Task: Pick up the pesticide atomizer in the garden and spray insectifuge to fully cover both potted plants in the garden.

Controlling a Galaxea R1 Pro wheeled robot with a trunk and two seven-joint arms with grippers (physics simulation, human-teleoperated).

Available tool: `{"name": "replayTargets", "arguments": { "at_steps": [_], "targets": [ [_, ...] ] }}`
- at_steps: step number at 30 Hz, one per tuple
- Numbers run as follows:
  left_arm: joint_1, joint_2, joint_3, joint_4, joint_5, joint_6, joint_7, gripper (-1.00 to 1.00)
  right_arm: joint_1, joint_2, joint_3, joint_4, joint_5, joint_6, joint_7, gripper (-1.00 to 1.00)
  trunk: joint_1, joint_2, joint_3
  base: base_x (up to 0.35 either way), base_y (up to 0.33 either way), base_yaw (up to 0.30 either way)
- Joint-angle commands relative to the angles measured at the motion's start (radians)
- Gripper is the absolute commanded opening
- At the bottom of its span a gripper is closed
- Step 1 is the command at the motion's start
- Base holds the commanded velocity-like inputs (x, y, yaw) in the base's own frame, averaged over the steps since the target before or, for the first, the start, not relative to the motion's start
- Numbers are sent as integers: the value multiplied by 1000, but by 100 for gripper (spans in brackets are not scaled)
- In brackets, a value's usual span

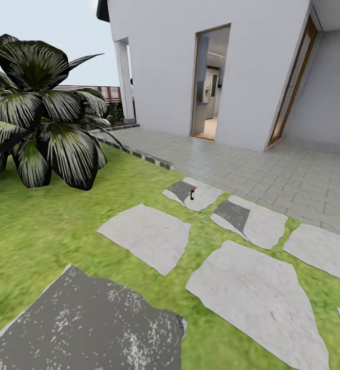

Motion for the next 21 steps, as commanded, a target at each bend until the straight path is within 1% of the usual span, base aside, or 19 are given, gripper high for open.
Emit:
{"name": "replayTargets", "arguments": {
  "at_steps": [1,21],
  "targets": [
    [-1,0,1,1,4,-3,-1,100,0,0,-1,1,0,-3,0,100,0,0,-1,268,0,-5],
    [-1,0,1,1,4,-3,-1,100,0,0,-2,0,1,-2,1,100,0,0,-1,268,0,0]
  ]
}}
